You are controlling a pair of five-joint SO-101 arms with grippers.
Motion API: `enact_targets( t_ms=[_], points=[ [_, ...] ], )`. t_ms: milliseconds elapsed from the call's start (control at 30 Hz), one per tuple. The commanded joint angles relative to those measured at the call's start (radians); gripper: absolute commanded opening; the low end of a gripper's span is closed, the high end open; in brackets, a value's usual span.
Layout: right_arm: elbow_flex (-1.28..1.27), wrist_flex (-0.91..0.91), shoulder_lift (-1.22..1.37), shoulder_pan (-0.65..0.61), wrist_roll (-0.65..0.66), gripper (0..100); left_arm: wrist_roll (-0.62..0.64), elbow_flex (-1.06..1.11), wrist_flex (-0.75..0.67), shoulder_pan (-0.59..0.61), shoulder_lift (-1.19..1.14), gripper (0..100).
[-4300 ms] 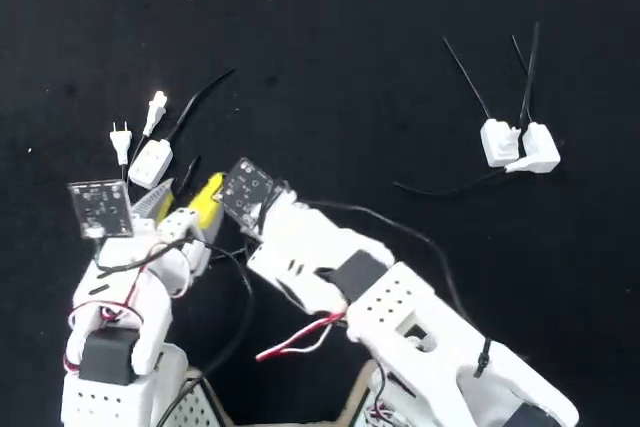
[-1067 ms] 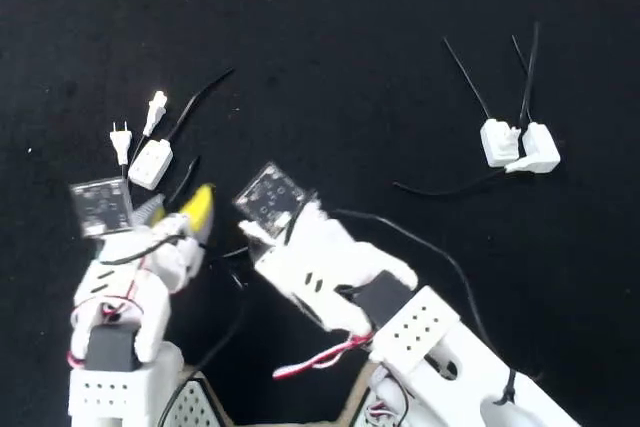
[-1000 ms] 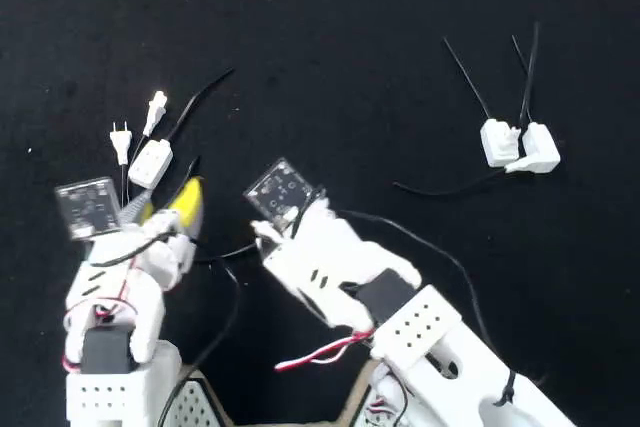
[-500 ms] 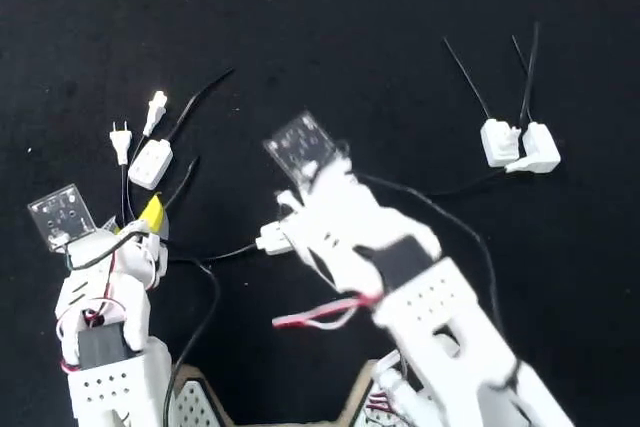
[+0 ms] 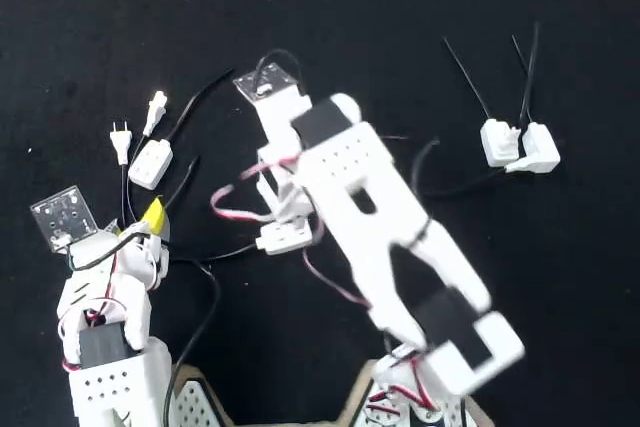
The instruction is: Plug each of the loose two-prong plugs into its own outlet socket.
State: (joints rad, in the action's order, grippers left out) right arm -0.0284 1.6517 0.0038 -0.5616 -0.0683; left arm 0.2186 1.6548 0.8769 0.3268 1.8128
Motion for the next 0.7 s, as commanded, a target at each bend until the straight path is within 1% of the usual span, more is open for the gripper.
enact_targets(
  t_ms=[0,133,433,667],
  points=[
    [0.159,0.071,0.133,0.025,-0.041,1.1,0.006,-0.012,-0.012,0.01,0.008,23],
    [0.208,0.084,0.222,0.028,-0.06,1.1,0.006,-0.012,-0.012,0.01,0.008,23],
    [0.309,0.106,0.384,0.127,-0.057,1.1,0.006,-0.015,-0.012,0.01,0.008,23],
    [0.312,0.109,0.375,0.13,-0.063,1.1,0.006,-0.013,-0.014,0.01,0.008,23]
  ],
)
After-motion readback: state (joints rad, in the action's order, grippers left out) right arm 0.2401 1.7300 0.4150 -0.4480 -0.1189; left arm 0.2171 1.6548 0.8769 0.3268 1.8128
